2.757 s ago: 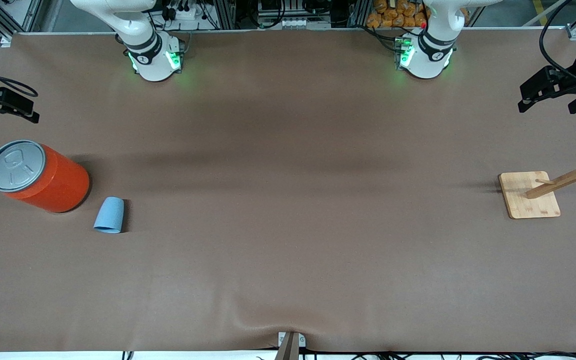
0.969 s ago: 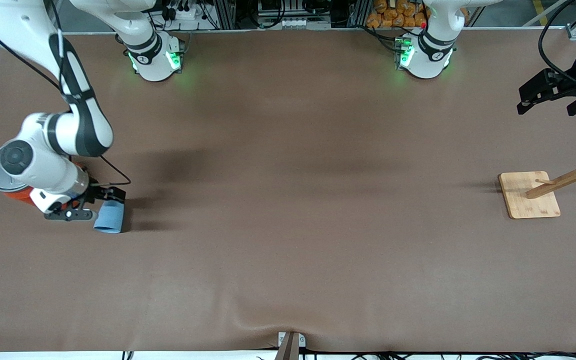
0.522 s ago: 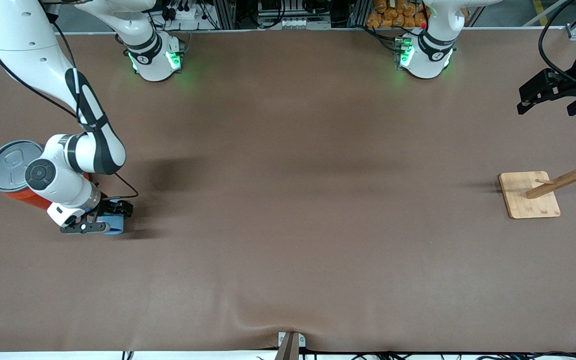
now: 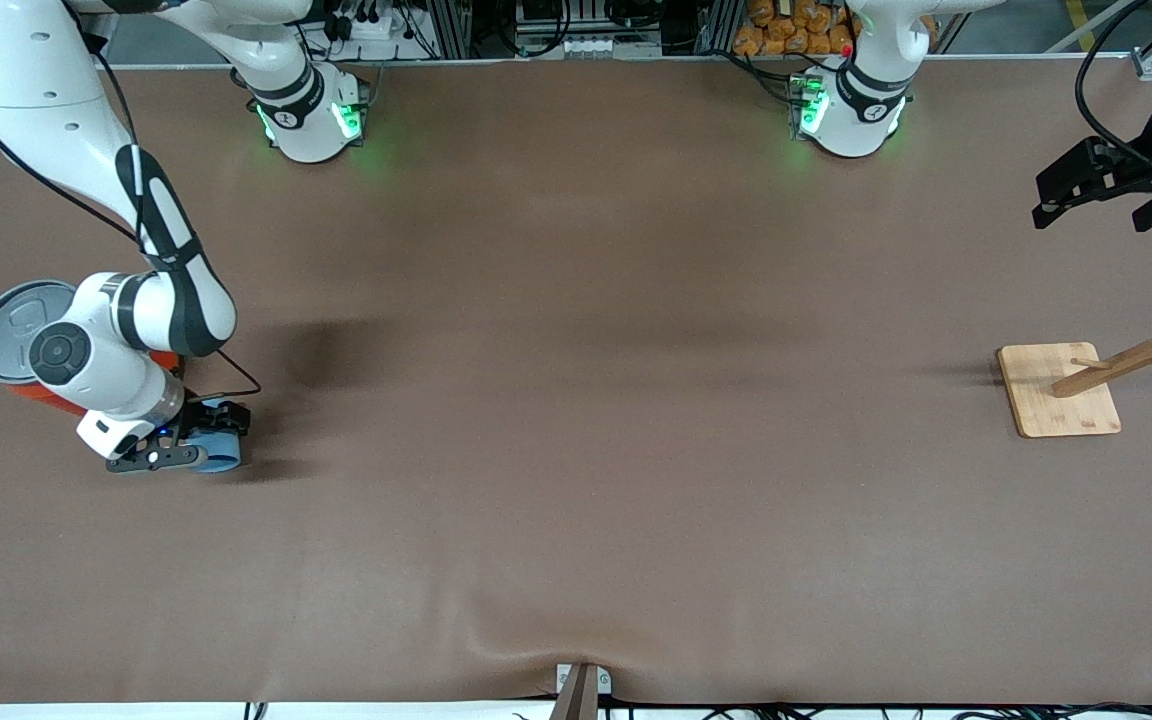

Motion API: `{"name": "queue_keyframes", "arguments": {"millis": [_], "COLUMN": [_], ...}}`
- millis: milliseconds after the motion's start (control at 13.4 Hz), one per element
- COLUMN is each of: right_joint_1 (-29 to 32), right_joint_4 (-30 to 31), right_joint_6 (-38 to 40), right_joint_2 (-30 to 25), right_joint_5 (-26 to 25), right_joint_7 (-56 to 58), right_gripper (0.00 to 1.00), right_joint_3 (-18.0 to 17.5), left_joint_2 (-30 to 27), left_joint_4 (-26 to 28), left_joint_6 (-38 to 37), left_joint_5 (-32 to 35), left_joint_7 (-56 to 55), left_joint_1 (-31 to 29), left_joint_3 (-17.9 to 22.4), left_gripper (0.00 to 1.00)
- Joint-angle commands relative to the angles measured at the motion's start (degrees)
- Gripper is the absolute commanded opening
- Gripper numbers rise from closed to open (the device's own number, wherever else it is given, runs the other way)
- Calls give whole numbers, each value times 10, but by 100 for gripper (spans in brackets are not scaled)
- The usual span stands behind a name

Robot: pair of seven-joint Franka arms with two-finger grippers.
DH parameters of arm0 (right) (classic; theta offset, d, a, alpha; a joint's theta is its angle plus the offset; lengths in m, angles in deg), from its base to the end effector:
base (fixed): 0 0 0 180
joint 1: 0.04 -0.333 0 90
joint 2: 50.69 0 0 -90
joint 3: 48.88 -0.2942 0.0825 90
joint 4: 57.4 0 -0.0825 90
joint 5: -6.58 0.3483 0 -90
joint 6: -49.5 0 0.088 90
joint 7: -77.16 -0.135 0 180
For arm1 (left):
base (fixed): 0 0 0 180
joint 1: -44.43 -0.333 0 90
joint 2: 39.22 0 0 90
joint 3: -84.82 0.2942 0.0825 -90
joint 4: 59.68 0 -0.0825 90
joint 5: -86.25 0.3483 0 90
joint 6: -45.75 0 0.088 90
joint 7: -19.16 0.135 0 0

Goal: Flip cup
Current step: 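Close the right gripper on the blue cup's base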

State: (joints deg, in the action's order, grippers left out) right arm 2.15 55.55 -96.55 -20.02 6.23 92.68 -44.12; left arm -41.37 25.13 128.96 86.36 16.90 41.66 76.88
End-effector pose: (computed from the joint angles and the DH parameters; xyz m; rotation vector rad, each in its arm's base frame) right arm 0.5837 -0.0707 0.1824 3.0771 0.2577 0.0531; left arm 0.4936 -0.0458 0.6221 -3.1341 0.0791 -0.0152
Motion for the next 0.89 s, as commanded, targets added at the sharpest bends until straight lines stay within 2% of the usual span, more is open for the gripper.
{"name": "queue_keyframes", "arguments": {"millis": [0, 596, 671, 745, 820], "right_joint_1": [18, 25, 26, 29, 28], "right_joint_4": [-32, -46, -46, -46, -46], "right_joint_6": [3, 7, 7, 8, 13], "right_joint_2": [26, 42, 41, 40, 37], "right_joint_5": [-10, -9, -7, -7, -7], "right_joint_7": [45, 96, 108, 116, 129], "right_gripper": [100, 99, 80, 73, 73], "right_joint_3": [-8, -9, -9, -9, -9], "left_joint_2": [0, 2, 3, 4, 6], "left_joint_4": [-7, -7, -6, -7, -7], "left_joint_6": [-7, -7, -7, -7, -7], "left_joint_5": [4, 4, 5, 7, 8], "left_joint_7": [7, 6, 6, 5, 4], "left_joint_1": [-1, -1, 1, 3, 4], "left_joint_3": [-4, -5, -5, -5, -5], "left_gripper": [100, 100, 100, 100, 100]}}
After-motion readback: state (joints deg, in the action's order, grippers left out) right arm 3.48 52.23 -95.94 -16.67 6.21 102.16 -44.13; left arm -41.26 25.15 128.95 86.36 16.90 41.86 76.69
